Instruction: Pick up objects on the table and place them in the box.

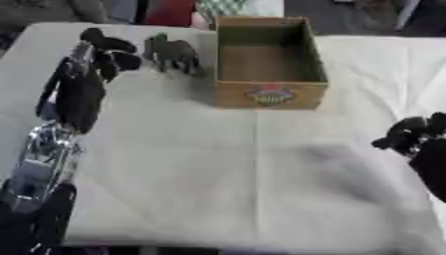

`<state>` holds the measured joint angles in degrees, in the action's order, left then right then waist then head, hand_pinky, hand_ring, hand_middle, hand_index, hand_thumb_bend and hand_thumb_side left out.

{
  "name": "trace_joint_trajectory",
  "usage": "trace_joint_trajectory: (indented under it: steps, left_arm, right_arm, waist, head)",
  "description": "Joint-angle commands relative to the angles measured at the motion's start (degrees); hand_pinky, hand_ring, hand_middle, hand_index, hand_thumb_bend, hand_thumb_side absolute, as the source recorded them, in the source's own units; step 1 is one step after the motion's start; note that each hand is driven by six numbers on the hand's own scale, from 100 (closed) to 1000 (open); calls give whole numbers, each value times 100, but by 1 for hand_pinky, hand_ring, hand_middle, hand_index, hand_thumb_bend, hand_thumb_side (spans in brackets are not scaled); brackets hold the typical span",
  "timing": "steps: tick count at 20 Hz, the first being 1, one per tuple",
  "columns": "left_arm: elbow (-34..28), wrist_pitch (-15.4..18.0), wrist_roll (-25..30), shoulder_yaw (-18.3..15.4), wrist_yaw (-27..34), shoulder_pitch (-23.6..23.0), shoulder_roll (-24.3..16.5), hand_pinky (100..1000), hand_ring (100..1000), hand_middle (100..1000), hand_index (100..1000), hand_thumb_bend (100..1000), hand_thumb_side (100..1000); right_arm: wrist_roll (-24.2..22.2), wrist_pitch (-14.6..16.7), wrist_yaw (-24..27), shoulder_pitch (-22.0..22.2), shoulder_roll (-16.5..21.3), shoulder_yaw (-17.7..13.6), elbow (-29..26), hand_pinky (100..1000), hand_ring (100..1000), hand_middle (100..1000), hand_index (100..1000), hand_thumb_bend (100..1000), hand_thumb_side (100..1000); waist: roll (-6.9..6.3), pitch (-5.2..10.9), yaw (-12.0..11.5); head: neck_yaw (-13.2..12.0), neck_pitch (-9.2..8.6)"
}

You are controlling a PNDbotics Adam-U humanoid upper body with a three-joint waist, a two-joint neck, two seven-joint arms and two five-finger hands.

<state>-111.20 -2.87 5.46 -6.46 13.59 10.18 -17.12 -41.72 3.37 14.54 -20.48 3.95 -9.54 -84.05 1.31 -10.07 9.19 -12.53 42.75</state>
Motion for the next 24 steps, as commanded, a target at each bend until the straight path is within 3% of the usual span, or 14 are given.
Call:
trace_joint_trajectory:
  steps: [1,9,14,19,24]
  left_arm:
    - [-140,5,-13,5,5,66,-82,745,642,610,648,100,854]
    - [-139,10,-24,-1,-4,79,-105,745,642,610,648,100,849]
    - [-60,90,-92,-39,-23,271,-331,742,642,610,650,100,824]
    - [324,264,-278,-114,-4,854,-798,737,642,610,651,100,773]
    - [1226,377,-595,-234,81,1803,-1282,732,642,611,652,100,753]
  right_arm:
    - [7,9,45,-78,117,-24,-89,679,543,548,663,100,836]
    - [8,10,42,-77,119,-25,-87,679,543,548,663,100,836]
    - [3,12,34,-81,120,-15,-80,679,543,548,663,100,837]
    - [-11,19,22,-87,114,-2,-61,679,543,549,663,100,839]
    - [-44,34,16,-119,88,33,-40,679,543,549,663,100,840]
  waist:
    - [-1,60,7]
    - [0,60,9]
    - [-5,63,20]
    - [1,59,60]
    - [19,31,157]
  head:
    - [-25,-42]
    - [-28,-48]
    - [-36,-58]
    - [-41,-84]
    - [-48,-148]
